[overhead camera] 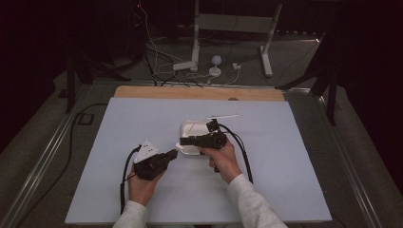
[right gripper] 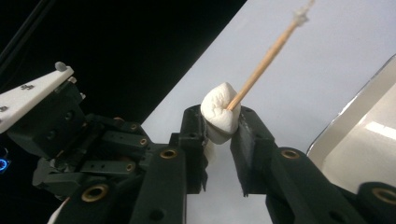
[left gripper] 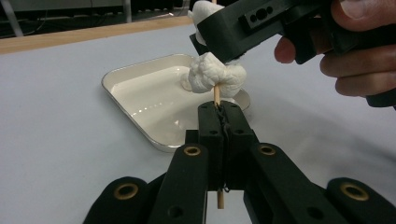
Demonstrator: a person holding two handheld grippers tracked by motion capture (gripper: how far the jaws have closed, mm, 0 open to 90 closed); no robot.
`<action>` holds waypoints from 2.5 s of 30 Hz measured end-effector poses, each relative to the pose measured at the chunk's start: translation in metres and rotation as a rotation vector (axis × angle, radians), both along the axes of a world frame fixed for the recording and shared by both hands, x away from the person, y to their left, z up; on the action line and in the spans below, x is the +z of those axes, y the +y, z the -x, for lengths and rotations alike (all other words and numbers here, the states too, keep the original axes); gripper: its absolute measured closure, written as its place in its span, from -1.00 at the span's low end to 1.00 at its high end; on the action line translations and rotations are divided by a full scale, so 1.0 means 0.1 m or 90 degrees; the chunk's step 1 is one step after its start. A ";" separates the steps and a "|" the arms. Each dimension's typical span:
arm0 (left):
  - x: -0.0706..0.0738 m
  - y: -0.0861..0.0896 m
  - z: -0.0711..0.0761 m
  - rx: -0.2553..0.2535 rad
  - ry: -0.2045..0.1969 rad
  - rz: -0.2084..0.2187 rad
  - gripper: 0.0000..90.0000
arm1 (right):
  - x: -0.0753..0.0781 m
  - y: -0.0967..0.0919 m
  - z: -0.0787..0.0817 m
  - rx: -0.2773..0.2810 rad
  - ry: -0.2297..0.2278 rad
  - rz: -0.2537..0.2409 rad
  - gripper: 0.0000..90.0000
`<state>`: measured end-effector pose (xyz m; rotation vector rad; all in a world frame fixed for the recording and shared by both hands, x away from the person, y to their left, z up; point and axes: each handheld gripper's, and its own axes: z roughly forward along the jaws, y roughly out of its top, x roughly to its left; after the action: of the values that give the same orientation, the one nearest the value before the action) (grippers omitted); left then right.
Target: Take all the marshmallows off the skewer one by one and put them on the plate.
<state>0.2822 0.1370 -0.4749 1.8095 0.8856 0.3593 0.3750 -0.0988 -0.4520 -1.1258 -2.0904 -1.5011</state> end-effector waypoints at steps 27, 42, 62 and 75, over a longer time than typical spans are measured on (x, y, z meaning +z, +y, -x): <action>0.05 0.00 0.04 -0.016 -0.020 -0.002 1.00 | 0.28 -0.26 -0.06 -0.138 -0.051 -0.025 0.80; 0.08 0.00 0.04 -0.015 -0.021 -0.015 1.00 | 0.30 -0.35 -0.10 -0.151 -0.057 -0.021 0.80; 0.06 0.13 0.02 0.021 0.002 0.001 1.00 | 0.45 -0.80 -0.15 -0.182 -0.109 0.037 0.78; 0.06 0.11 0.01 0.027 0.011 0.003 0.99 | 0.17 -0.65 -0.16 -0.156 -0.105 0.162 0.75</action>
<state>0.2815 0.1480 -0.4689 1.7942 0.9370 0.3689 0.3911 -0.1640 -0.4347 -1.4402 -2.3796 -1.5093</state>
